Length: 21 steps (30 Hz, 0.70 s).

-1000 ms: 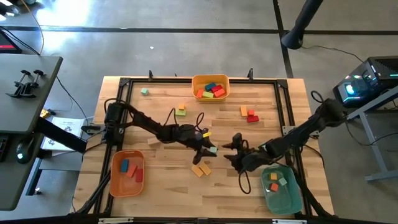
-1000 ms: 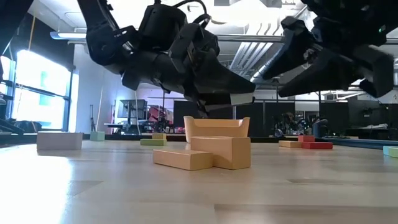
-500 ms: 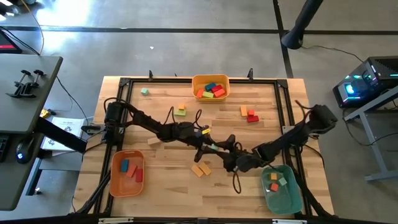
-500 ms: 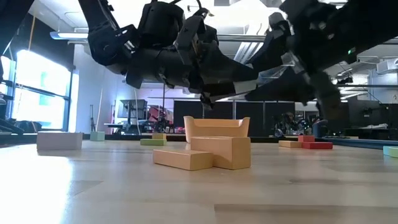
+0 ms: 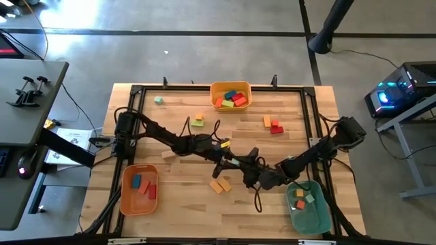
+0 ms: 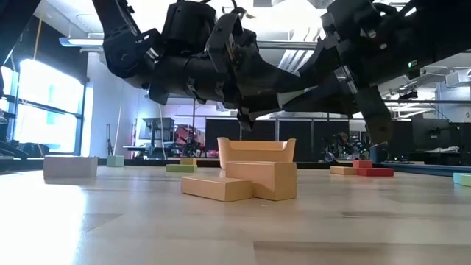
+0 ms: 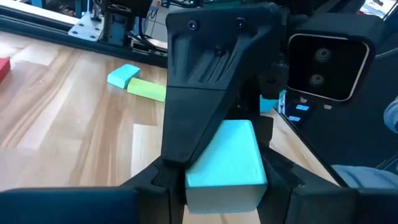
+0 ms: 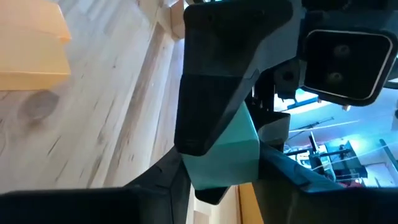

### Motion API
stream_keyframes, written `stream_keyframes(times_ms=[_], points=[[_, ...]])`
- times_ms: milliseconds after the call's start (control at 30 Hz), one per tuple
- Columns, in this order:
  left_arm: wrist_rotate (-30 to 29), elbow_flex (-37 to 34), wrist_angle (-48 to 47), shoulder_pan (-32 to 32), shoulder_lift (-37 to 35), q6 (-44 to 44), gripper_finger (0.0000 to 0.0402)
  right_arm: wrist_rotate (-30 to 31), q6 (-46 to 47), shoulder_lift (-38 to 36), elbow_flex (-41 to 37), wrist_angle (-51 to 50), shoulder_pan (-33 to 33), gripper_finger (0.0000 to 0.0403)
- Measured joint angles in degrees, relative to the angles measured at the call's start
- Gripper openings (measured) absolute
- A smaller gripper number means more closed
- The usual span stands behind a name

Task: Sort blocks by size
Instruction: Put the bottom blue square block into the blue bin

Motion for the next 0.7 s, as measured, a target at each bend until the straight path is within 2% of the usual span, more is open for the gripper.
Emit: stream_keyframes(times_ms=[100,233,333,400,500,700], points=[[-0.04,0.0,0.13,0.31,0.0,-0.26,0.0137,0.02,1.53,-0.05,0.0,0.21,0.59,0.0129],[0.82,0.08,1.1,1.02,0.0,-1.07,0.0175,0.65,9.46,-2.13,0.0,-3.22,2.76,0.0129],[1.17,0.09,2.5,1.32,-0.02,-0.62,0.0207,0.93,19.16,-6.19,-0.02,-10.67,5.34,0.0129],[0.66,0.11,3.87,1.46,-0.1,0.57,0.0225,0.49,28.39,-10.01,0.85,-19.86,7.4,0.0129],[-0.83,0.07,4.9,1.77,-0.07,2.6,0.0241,-5.24,46.1,-15.51,6.31,-38.41,10.61,0.0129],[-2.35,0.07,5.49,1.68,-0.04,5.68,0.0244,-26.76,84.09,-18.18,24.62,-76.59,15.83,0.0129]])
